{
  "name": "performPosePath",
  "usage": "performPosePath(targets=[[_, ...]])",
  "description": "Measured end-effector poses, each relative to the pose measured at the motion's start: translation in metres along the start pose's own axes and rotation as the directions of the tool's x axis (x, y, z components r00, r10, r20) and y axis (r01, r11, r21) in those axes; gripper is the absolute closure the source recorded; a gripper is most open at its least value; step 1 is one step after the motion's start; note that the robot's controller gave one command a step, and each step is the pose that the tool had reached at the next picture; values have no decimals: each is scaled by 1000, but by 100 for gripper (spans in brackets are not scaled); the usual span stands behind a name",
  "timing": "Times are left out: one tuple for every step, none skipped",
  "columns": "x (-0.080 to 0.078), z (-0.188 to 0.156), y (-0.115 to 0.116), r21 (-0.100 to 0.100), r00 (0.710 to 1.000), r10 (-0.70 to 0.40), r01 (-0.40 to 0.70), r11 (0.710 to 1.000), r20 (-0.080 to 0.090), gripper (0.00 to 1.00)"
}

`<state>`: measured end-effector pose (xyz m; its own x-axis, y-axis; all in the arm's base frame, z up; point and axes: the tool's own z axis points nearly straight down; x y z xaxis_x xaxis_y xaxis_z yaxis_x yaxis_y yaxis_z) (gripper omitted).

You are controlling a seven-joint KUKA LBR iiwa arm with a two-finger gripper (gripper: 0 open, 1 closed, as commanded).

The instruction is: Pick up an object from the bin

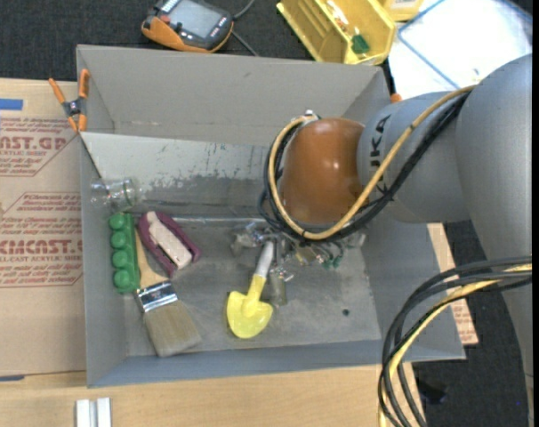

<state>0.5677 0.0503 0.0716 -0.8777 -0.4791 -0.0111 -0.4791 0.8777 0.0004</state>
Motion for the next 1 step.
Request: performPosePath(targets=[[-4,0,11,-3,1000,-11,11,1000,2,100]])
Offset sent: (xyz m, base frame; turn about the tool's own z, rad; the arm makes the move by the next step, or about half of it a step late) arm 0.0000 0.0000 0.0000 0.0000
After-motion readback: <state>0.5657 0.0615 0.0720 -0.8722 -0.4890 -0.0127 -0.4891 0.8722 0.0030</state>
